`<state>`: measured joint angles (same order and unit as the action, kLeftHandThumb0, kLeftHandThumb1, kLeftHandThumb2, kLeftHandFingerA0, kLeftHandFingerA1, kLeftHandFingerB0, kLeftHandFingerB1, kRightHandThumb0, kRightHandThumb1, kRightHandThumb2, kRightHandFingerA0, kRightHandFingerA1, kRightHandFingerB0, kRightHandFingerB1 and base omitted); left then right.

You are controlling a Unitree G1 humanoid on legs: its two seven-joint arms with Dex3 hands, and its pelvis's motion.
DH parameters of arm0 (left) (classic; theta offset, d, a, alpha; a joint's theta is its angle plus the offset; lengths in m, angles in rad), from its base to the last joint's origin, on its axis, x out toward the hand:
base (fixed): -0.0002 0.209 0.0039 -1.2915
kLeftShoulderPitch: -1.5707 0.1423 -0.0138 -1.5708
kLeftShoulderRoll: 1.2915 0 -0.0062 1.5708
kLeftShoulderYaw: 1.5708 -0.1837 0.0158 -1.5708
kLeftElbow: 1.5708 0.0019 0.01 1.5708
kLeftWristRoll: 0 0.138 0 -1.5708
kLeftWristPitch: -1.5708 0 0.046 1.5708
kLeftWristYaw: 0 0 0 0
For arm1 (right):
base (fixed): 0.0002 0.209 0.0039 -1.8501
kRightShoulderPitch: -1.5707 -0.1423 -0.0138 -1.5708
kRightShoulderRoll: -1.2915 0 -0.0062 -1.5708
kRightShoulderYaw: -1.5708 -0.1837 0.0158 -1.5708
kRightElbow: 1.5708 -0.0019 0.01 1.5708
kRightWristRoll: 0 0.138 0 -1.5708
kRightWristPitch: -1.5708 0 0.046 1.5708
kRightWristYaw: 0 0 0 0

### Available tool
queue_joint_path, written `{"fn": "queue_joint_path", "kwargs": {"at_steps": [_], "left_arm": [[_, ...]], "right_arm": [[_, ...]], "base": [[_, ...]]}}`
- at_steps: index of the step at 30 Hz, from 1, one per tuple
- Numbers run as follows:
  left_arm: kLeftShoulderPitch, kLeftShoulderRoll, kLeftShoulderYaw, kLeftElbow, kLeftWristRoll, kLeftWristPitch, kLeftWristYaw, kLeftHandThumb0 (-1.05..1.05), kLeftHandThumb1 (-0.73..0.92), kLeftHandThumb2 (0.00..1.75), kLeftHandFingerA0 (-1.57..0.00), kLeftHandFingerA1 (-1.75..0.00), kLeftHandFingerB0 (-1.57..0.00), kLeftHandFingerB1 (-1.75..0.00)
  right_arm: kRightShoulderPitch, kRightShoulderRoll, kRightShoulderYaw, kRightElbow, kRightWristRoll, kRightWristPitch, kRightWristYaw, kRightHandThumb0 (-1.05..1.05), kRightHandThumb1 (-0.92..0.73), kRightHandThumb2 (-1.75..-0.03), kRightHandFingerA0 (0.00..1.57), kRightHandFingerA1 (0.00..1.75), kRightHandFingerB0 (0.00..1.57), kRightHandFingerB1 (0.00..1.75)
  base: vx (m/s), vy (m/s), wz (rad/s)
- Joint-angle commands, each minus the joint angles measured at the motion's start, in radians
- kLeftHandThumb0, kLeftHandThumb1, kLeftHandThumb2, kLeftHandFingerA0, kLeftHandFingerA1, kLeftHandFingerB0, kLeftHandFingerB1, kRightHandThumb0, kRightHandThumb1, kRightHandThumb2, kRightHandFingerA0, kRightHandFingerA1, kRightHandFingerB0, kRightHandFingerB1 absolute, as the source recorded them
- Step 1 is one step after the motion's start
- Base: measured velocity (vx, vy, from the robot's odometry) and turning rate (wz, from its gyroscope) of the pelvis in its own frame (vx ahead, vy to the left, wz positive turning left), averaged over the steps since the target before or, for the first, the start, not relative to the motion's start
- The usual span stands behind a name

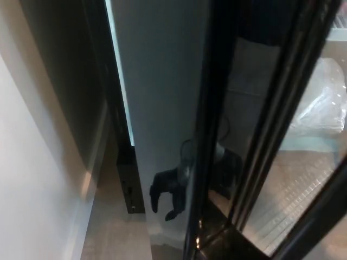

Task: The robot stands in front of a refrigerator with an opened door and closes the door by swing its right hand at the door

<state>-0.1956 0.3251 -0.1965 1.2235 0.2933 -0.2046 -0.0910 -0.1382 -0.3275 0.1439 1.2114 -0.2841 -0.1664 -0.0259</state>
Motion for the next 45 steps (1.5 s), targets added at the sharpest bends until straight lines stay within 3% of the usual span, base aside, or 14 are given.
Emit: {"fn": "queue_joint_path", "kwargs": {"at_steps": [1, 4, 8, 9, 12, 19, 27, 28, 35, 37, 39, 41, 42, 45], "left_arm": [[0.007, 0.029, -0.002, 0.027, 0.009, -0.057, -0.013, -0.37, 0.71, 0.61, -0.52, -0.42, -0.41, -0.36], [0.015, 0.037, 0.001, 0.027, 0.006, -0.066, -0.022, -0.37, 0.72, 0.61, -0.48, -0.4, -0.4, -0.36], [0.014, 0.038, 0.002, 0.029, 0.005, -0.067, -0.023, -0.37, 0.72, 0.61, -0.48, -0.4, -0.4, -0.36], [0.019, 0.035, 0.0, 0.031, 0.007, -0.067, -0.02, -0.44, 0.6, 0.83, -0.5, -0.59, -0.35, -0.48], [0.023, 0.032, 0.003, 0.036, 0.005, -0.063, -0.014, -0.36, 0.7, 0.6, -0.56, -0.58, -0.41, -0.36], [0.031, 0.032, 0.011, 0.038, -0.003, -0.065, -0.015, -0.34, 0.72, 0.61, -0.49, -0.4, -0.39, -0.35], [0.006, 0.02, -0.006, 0.038, 0.014, -0.046, -0.014, -0.43, 0.61, 0.81, -0.48, -0.52, -0.34, -0.45], [0.006, 0.026, -0.012, 0.039, 0.021, -0.055, -0.016, -0.35, 0.72, 0.61, -0.49, -0.41, -0.39, -0.35], [0.001, 0.033, -0.023, 0.041, 0.033, -0.055, -0.016, -0.38, 0.71, 0.61, -0.5, -0.4, -0.4, -0.35], [0.001, 0.032, -0.019, 0.041, 0.027, -0.053, -0.02, -0.37, 0.71, 0.61, -0.51, -0.41, -0.4, -0.35], [0.001, 0.03, -0.018, 0.042, 0.026, -0.049, -0.018, -0.36, 0.71, 0.61, -0.49, -0.4, -0.39, -0.35], [-0.003, 0.027, -0.019, 0.042, 0.027, -0.048, -0.019, -0.45, 0.6, 0.81, -0.46, -0.52, -0.34, -0.46], [-0.002, 0.028, -0.021, 0.04, 0.029, -0.052, -0.02, -0.37, 0.72, 0.61, -0.48, -0.4, -0.4, -0.35], [-0.001, 0.03, -0.026, 0.04, 0.034, -0.061, -0.018, -0.38, 0.72, 0.61, -0.48, -0.4, -0.4, -0.36]], "right_arm": [[0.051, -0.014, -0.018, -0.05, 0.016, -0.112, -0.029, -0.5, -0.75, -0.63, 0.31, 0.31, 0.35, 0.32], [0.238, -0.021, -0.056, -0.335, 0.051, -0.282, -0.067, -0.56, -0.79, -0.64, 0.33, 0.33, 0.3, 0.31], [0.269, -0.02, -0.065, -0.398, 0.047, -0.271, -0.063, -0.56, -0.79, -0.64, 0.33, 0.33, 0.3, 0.31], [0.502, -0.02, -0.111, -0.79, 0.059, -0.299, -0.069, -0.61, -0.83, -0.66, 0.25, 0.3, 0.23, 0.28], [0.673, -0.018, -0.161, -1.091, 0.067, -0.34, -0.07, -0.59, -0.84, -0.66, 0.23, 0.3, 0.2, 0.28], [0.869, 0.081, -0.329, -1.601, 0.118, -0.5, -0.113, -0.58, -0.82, -0.65, 0.19, 0.3, 0.23, 0.3], [0.862, 0.173, -0.489, -1.893, 0.195, -0.575, -0.157, -0.58, -0.81, -0.65, 0.17, 0.28, 0.23, 0.28], [0.847, 0.177, -0.495, -1.922, 0.221, -0.585, -0.159, -0.56, -0.78, -0.65, 0.17, 0.29, 0.24, 0.29], [0.714, 0.258, -0.563, -2.158, 0.218, -0.516, -0.23, -0.65, -0.62, -0.91, 0.16, 0.45, 0.21, 0.44], [0.698, 0.266, -0.572, -2.22, 0.236, -0.467, -0.236, -0.64, -0.77, -0.63, 0.21, 0.34, 0.29, 0.32], [0.633, 0.267, -0.602, -2.258, 0.226, -0.465, -0.261, -0.64, -0.62, -0.93, 0.11, 0.44, 0.22, 0.45], [0.618, 0.245, -0.599, -2.259, 0.276, -0.49, -0.258, -0.64, -0.59, -0.9, 0.13, 0.43, 0.23, 0.45], [0.566, 0.238, -0.571, -2.259, 0.278, -0.491, -0.265, -0.62, -0.67, -0.6, 0.28, 0.32, 0.4, 0.34], [0.38, 0.24, -0.532, -2.259, 0.167, -0.427, -0.257, -0.66, -0.75, -0.62, 0.22, 0.34, 0.35, 0.32]], "base": [[0.0, 0.0, 0.0], [0.0, 0.0, 0.0], [0.0, 0.0, 0.0], [0.0, 0.0, 0.0], [0.0, 0.0, 0.0], [0.0, 0.0, 0.0], [0.0, 0.0, 0.0], [0.0, 0.0, 0.0], [0.0, 0.0, 0.0], [0.0, 0.0, 0.0], [0.0, 0.0, 0.0], [0.0, 0.0, 0.0], [0.0, 0.0, 0.0], [0.0, 0.0, 0.0]]}}
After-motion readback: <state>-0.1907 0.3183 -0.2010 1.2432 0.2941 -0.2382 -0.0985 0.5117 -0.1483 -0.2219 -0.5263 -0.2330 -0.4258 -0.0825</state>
